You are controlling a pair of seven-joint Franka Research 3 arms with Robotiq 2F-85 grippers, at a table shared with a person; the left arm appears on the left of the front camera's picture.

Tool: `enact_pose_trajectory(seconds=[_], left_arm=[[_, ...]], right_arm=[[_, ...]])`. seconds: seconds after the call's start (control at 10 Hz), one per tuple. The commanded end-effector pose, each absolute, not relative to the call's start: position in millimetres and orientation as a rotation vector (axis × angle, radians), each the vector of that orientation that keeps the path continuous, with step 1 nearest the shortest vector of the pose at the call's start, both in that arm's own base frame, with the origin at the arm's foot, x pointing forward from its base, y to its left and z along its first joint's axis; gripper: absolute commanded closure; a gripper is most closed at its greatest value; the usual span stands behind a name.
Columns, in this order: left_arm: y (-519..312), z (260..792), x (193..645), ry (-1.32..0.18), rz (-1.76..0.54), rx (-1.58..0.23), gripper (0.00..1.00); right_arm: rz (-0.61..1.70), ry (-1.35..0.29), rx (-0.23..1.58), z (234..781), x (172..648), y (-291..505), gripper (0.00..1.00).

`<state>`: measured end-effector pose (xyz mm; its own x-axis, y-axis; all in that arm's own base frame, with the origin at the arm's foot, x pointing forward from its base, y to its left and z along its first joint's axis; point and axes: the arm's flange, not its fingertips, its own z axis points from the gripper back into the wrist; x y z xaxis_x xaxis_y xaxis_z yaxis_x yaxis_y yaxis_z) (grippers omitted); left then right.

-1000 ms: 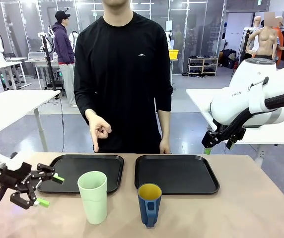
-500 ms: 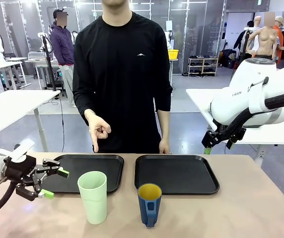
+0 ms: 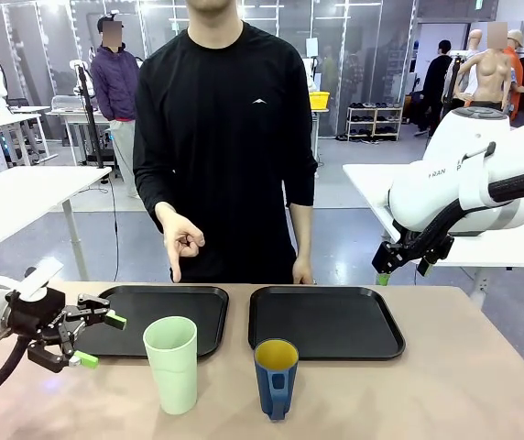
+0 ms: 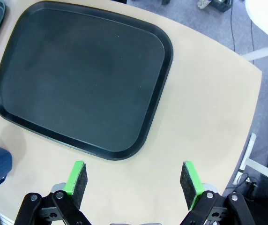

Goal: Sort and store the cups by type.
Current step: Pick up the Reusable plastic cup.

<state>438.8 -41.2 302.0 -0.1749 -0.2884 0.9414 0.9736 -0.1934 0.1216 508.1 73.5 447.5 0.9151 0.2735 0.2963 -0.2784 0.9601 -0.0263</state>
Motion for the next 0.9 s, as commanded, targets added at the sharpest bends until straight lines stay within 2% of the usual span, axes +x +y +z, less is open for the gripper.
enact_pose_trajectory(seconds=[0.0, 0.4, 0.8], left_arm=[[-41.0, 302.0, 438.9, -0.994, -1.578, -1.02, 0.0], [-56.4, 282.8, 458.3, -0.94, -1.561, -1.073, 0.0], [-78.6, 270.8, 469.2, -0.961, -1.556, -1.145, 0.0]], right_arm=[[0.282, -0.314, 0.02, 447.6, 507.2, 73.1, 0.0], [0.282, -0.314, 0.02, 447.6, 507.2, 73.1, 0.0], [0.282, -0.314, 0.02, 447.6, 507.2, 73.1, 0.0]])
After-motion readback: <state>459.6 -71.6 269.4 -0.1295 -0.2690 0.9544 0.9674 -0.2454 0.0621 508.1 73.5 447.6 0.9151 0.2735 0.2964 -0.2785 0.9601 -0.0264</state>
